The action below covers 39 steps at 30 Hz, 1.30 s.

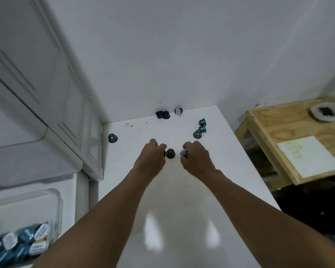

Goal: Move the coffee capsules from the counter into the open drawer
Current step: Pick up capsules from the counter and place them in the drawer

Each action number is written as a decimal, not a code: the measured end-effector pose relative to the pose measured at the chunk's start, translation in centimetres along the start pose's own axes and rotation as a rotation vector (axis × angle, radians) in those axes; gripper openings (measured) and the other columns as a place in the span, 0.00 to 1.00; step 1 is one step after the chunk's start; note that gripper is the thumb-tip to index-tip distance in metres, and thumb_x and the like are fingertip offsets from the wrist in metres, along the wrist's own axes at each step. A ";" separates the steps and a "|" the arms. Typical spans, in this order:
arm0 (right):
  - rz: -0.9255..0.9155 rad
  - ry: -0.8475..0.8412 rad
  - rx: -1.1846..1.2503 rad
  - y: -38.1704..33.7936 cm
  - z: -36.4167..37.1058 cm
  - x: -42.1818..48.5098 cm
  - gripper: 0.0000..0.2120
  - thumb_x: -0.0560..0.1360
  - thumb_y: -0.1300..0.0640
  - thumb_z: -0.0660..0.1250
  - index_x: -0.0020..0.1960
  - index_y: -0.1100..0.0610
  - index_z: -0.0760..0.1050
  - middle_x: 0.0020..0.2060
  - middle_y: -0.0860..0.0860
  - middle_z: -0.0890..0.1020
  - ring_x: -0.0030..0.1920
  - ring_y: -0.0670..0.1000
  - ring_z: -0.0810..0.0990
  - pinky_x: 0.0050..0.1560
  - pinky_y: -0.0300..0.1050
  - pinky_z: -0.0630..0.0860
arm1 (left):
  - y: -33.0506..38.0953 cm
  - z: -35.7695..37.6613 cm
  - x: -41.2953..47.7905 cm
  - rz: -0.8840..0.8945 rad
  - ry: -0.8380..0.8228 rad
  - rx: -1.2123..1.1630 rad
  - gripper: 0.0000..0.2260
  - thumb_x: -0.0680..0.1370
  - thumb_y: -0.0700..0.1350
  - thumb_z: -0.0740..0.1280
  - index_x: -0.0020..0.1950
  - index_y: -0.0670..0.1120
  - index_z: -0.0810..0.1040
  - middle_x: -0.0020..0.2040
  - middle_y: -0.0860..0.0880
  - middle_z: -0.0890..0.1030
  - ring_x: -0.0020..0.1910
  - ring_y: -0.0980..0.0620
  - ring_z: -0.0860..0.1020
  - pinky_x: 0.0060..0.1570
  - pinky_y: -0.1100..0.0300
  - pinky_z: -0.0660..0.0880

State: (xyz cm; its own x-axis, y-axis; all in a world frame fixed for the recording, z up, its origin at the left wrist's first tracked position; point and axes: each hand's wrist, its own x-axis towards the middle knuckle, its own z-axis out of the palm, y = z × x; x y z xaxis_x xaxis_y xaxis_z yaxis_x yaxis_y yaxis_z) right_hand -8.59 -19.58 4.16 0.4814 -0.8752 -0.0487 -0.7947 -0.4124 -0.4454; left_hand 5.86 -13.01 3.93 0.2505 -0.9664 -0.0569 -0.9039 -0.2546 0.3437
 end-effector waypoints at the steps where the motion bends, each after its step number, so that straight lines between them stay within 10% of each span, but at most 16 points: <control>1: -0.011 0.016 -0.001 -0.3 -0.7 -0.4 0.12 0.69 0.66 0.63 0.52 0.65 0.76 0.43 0.61 0.76 0.41 0.63 0.76 0.38 0.44 0.70 | 0.4 -0.8 -0.5 0.004 0.016 0.000 0.12 0.74 0.36 0.62 0.58 0.41 0.76 0.51 0.41 0.71 0.46 0.42 0.73 0.46 0.51 0.75; 24: -0.383 -0.033 0.186 -5.5 -9.9 -18.9 0.18 0.73 0.60 0.68 0.62 0.57 0.71 0.57 0.54 0.74 0.53 0.55 0.75 0.51 0.42 0.70 | 9.6 -9.1 -24.6 -0.403 0.583 -0.228 0.14 0.71 0.44 0.71 0.55 0.44 0.78 0.48 0.48 0.80 0.47 0.48 0.77 0.43 0.62 0.68; 39: -0.645 -0.096 0.228 -20.5 -3.6 -28.4 0.11 0.71 0.60 0.66 0.53 0.57 0.74 0.50 0.53 0.76 0.47 0.53 0.73 0.44 0.41 0.65 | -0.8 -13.1 -41.8 -0.641 0.688 -0.167 0.16 0.70 0.44 0.72 0.55 0.44 0.77 0.51 0.45 0.76 0.49 0.48 0.75 0.48 0.62 0.70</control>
State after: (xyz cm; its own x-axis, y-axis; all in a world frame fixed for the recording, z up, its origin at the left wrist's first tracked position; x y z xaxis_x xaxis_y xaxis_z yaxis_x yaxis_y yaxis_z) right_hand -7.30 12.86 17.89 0.8706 -0.4426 0.2150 -0.2461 -0.7700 -0.5887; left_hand 0.60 28.06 18.30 0.8780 -0.3991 0.2643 -0.4760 -0.6692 0.5706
